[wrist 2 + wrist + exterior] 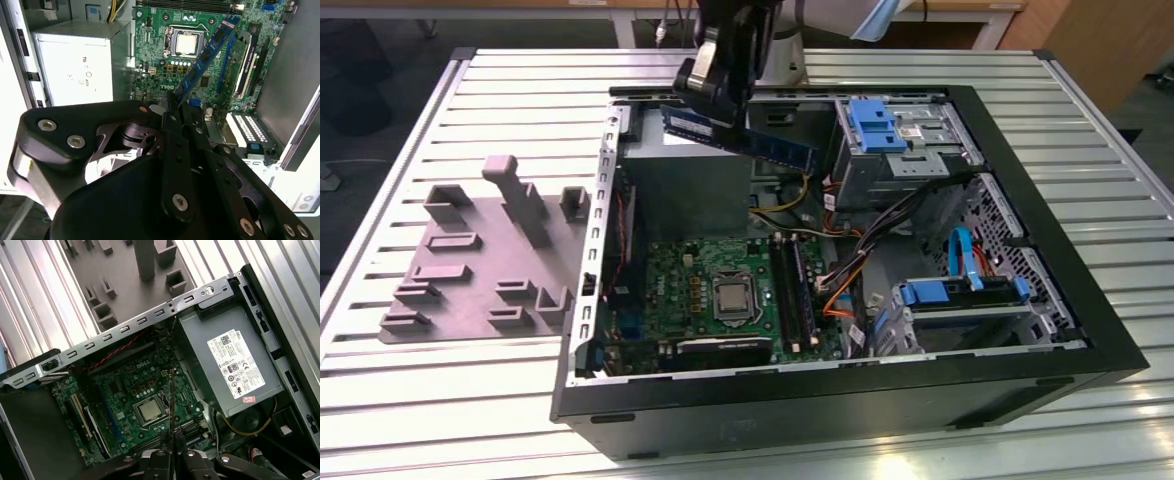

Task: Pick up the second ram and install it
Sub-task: 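Insert the second ram into the second slot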

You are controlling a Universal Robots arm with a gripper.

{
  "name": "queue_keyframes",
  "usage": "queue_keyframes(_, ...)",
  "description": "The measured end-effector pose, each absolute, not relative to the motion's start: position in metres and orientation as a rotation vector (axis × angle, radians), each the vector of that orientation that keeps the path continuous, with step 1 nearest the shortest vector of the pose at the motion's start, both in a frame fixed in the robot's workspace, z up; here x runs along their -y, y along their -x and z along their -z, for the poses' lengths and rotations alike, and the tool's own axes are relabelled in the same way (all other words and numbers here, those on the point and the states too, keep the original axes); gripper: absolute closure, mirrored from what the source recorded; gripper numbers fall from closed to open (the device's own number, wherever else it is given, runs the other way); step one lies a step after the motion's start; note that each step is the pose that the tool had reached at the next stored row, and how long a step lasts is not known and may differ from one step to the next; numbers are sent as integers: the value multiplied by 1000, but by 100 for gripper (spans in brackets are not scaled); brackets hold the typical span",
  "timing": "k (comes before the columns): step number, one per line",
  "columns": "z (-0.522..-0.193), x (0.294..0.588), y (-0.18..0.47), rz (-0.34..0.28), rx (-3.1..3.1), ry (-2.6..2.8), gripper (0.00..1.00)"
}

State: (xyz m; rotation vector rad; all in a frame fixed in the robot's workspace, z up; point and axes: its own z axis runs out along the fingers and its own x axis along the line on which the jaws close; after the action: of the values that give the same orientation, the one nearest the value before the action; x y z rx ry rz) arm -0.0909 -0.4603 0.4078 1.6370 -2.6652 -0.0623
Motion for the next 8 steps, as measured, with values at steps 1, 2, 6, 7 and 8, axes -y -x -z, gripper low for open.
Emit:
queue_keyframes(1, -408, 460, 91, 62, 2666, -1636, 86)
queue_keyframes(2, -408, 460, 91, 62, 2666, -1636, 86)
queue_keyframes(6, -408, 460, 91, 62, 2666, -1635, 86)
queue_keyframes(7, -408, 460, 91, 62, 2667, -1635, 86)
queue_keyframes(8, -408, 460, 91, 62, 2667, -1634, 86)
